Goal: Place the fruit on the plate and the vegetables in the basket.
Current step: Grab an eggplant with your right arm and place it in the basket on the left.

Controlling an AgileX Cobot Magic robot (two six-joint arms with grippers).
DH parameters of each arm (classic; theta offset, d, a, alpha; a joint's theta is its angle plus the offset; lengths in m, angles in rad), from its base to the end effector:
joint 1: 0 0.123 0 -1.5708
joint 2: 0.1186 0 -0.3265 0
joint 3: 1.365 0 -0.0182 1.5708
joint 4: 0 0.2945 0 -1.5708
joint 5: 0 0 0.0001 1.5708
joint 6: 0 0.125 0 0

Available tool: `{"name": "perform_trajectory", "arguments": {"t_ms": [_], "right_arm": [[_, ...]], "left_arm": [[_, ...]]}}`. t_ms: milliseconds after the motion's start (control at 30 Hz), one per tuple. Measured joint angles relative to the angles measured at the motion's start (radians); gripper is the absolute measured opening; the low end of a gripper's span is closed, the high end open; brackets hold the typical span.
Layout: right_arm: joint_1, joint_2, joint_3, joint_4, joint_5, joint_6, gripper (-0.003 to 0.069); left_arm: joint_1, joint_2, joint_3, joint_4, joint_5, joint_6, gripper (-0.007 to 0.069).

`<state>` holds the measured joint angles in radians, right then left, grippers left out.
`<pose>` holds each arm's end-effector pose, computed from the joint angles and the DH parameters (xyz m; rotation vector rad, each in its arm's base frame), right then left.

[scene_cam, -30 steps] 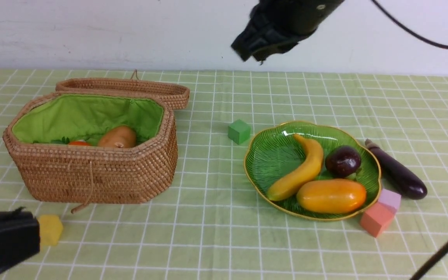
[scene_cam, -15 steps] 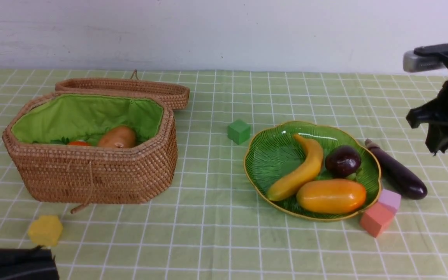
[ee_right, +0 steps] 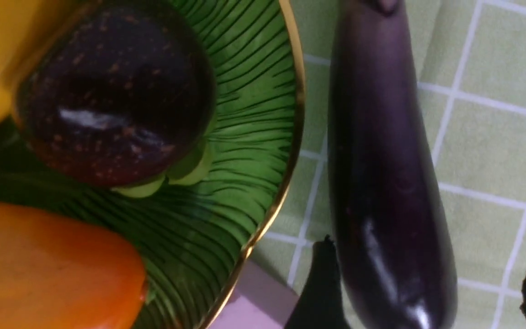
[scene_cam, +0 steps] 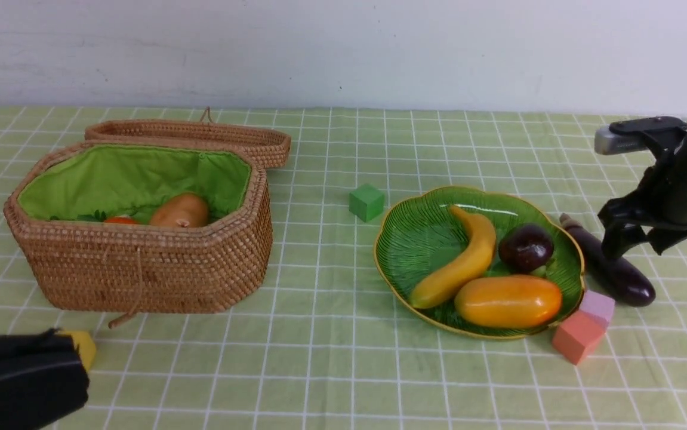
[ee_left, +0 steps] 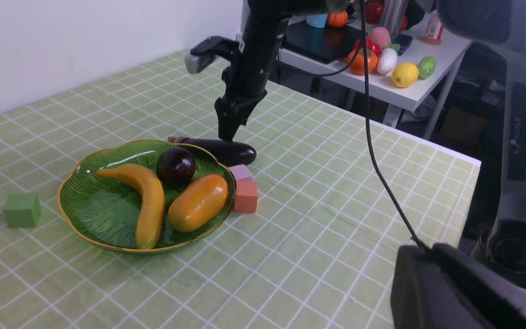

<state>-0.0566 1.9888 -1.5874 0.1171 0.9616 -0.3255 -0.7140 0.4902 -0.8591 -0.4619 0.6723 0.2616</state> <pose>0.4890 -0.0157 0.2109 -0.3054 2.8151 0.0676 0.0581 -0.0963 0.4362 0.7383 1.6458 -0.8410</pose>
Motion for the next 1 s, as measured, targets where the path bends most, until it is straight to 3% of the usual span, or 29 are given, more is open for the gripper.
{"name": "perform_trajectory", "arguments": {"t_ms": [367, 600, 733, 867, 1000], "right_arm": [[0.000, 0.100, 0.000, -0.003, -0.089, -0.012, 0.0517], [0.000, 0.136, 0.000, -0.005, -0.112, -0.012, 0.0401], [0.000, 0.136, -0.001, -0.005, -0.112, -0.012, 0.0395], [0.000, 0.126, -0.001, -0.023, -0.090, -0.008, 0.0395], [0.000, 0.070, 0.000, -0.037, -0.054, 0.073, 0.0395]], "left_arm": [[0.000, 0.000, 0.000, 0.004, -0.034, 0.000, 0.0014], [0.000, 0.000, 0.000, 0.036, -0.033, 0.000, 0.0015], [0.000, 0.000, 0.000, 0.046, -0.032, 0.000, 0.0015], [0.000, 0.000, 0.000, 0.110, 0.004, -0.021, 0.0017], [0.000, 0.000, 0.000, 0.200, 0.039, -0.108, 0.0017]]}}
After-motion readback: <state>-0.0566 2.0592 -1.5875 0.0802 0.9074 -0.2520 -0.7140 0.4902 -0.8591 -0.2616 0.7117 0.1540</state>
